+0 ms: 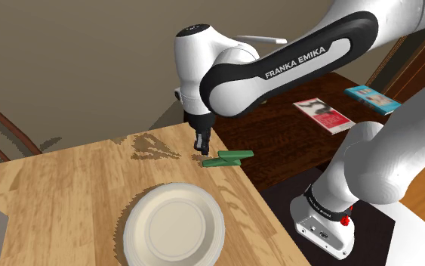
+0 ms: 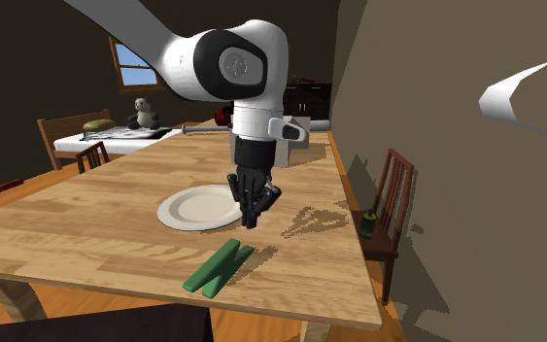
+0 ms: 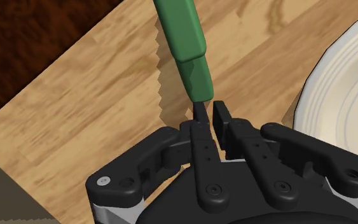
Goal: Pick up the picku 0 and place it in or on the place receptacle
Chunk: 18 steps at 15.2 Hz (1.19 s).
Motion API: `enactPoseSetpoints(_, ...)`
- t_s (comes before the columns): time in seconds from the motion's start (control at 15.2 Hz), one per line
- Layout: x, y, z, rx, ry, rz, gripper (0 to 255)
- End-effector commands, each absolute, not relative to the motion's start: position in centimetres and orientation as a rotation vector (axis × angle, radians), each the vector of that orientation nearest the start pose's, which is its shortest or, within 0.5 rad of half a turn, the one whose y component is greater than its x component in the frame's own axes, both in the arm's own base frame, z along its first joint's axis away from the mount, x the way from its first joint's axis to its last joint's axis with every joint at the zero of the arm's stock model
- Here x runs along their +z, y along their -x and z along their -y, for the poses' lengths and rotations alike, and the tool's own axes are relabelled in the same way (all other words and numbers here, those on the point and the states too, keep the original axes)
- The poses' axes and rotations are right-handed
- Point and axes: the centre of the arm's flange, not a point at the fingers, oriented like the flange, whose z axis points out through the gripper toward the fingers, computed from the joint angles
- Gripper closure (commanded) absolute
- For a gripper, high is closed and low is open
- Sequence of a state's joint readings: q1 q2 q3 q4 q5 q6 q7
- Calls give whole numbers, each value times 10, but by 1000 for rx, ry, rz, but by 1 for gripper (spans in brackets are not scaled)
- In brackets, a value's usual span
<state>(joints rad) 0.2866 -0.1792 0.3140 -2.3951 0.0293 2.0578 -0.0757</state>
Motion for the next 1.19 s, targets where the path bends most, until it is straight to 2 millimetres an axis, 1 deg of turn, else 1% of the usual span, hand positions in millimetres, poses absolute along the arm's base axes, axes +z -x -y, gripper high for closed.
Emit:
enactPoseSetpoints(0.0,370,-372,-256,245,3036,1025,255)
enactPoseSetpoints(0.33,370,-372,-256,245,3036,1025,255)
enactPoseSetpoints(0.4,370,-372,-256,245,3036,1025,0)
enactPoseSetpoints(0.59,368,-338,-218,139,2934,1203,0)
enactPoseSetpoints(0.79,362,-309,-176,35,2818,1371,0)
enactPoseSetpoints(0.86,361,-306,-170,19,2799,1395,0)
enactPoseSetpoints(1.12,340,-305,-170,19,2799,1395,0)
